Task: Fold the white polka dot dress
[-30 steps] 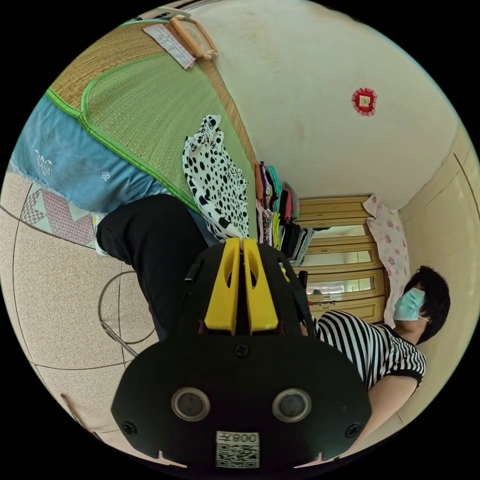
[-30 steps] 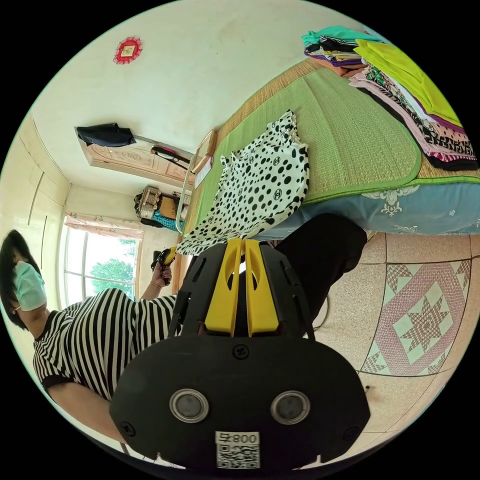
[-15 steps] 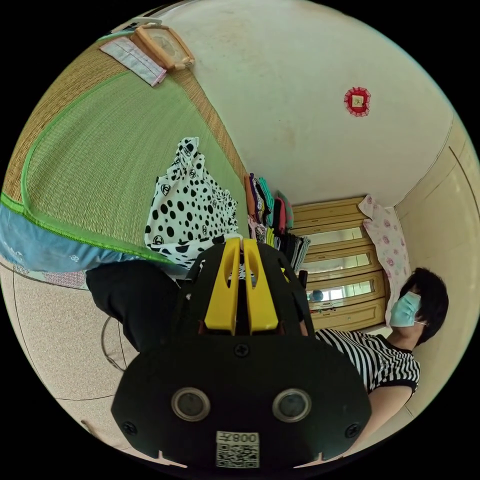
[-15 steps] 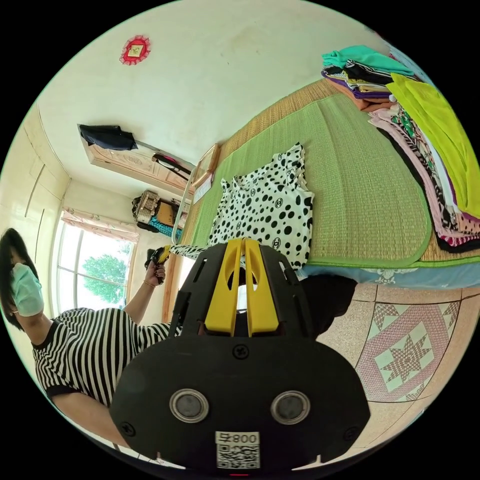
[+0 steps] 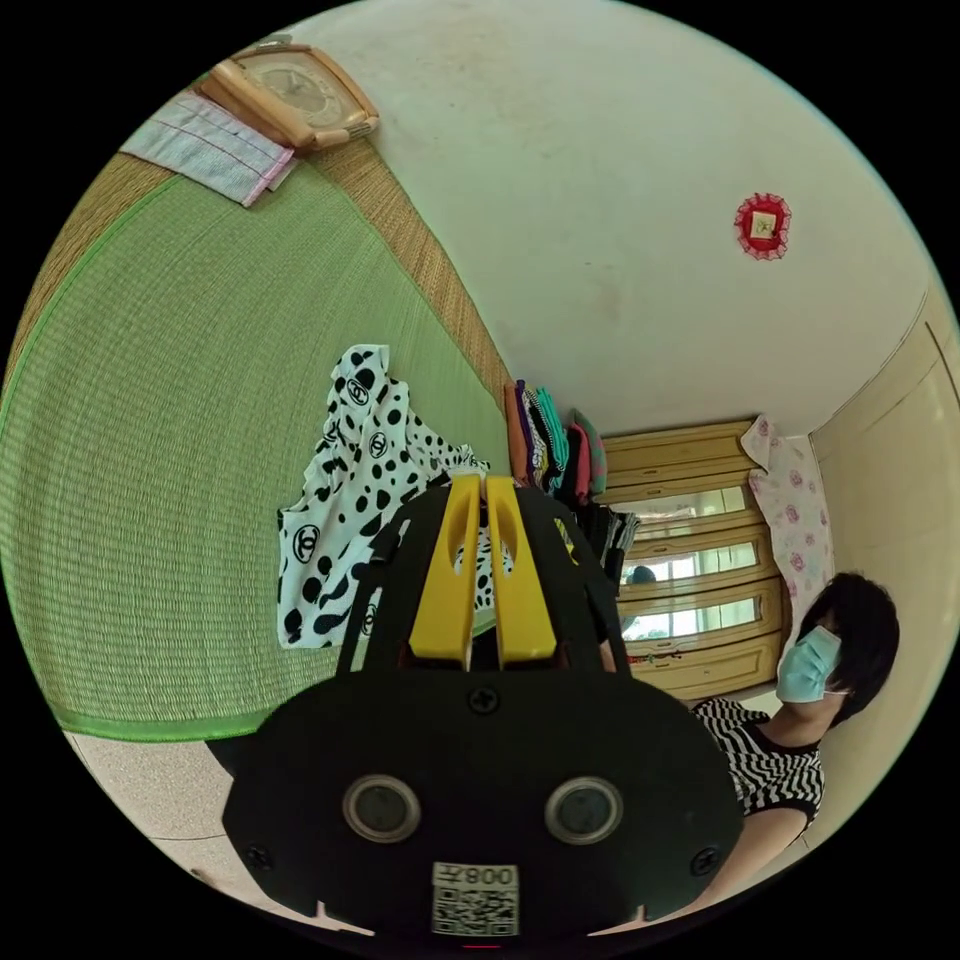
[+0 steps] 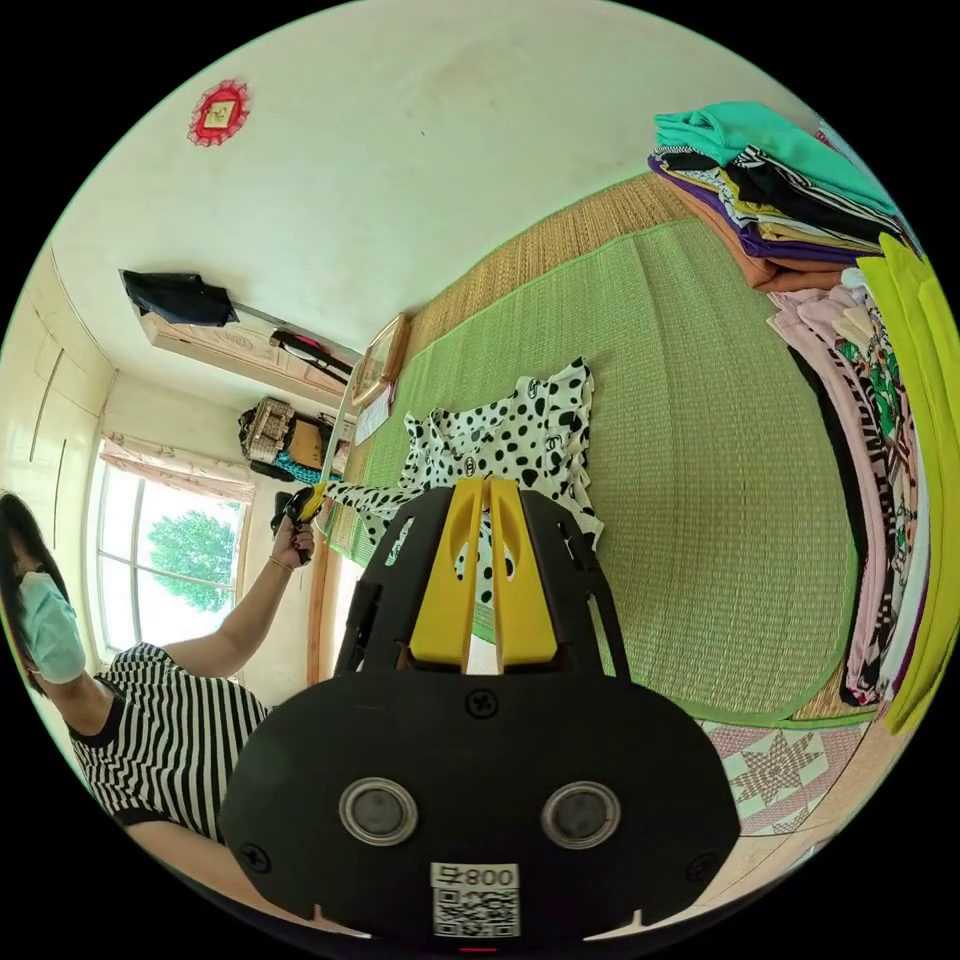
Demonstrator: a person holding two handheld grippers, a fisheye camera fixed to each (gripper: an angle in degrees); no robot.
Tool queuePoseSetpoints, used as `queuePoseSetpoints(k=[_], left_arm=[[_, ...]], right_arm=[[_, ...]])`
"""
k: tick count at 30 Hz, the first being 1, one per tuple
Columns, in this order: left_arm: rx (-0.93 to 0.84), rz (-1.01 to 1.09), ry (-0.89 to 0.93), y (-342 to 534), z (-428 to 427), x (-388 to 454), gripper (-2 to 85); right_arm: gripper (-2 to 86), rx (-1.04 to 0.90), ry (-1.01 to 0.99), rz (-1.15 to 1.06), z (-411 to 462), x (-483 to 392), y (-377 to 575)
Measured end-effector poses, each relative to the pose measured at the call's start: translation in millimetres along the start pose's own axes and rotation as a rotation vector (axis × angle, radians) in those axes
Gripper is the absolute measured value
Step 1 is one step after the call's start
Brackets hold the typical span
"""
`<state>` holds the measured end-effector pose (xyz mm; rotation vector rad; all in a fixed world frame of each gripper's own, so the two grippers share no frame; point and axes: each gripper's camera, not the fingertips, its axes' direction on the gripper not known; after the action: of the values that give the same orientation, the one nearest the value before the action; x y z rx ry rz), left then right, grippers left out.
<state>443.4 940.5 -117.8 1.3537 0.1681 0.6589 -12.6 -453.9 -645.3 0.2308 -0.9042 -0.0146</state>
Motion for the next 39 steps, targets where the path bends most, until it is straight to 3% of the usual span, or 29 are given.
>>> queuePoseSetpoints(k=[17, 39], left_arm=[[0.0, -0.139, -0.057, -150, 151, -152, 0.7], [0.032, -0.209, -0.037, -218, 285, -250, 2.1]], right_arm=[[0.7, -0.075, 0.011, 0.089, 140, 147, -69], [1.3, -0.093, -0.082, 0.191, 249, 282, -49]])
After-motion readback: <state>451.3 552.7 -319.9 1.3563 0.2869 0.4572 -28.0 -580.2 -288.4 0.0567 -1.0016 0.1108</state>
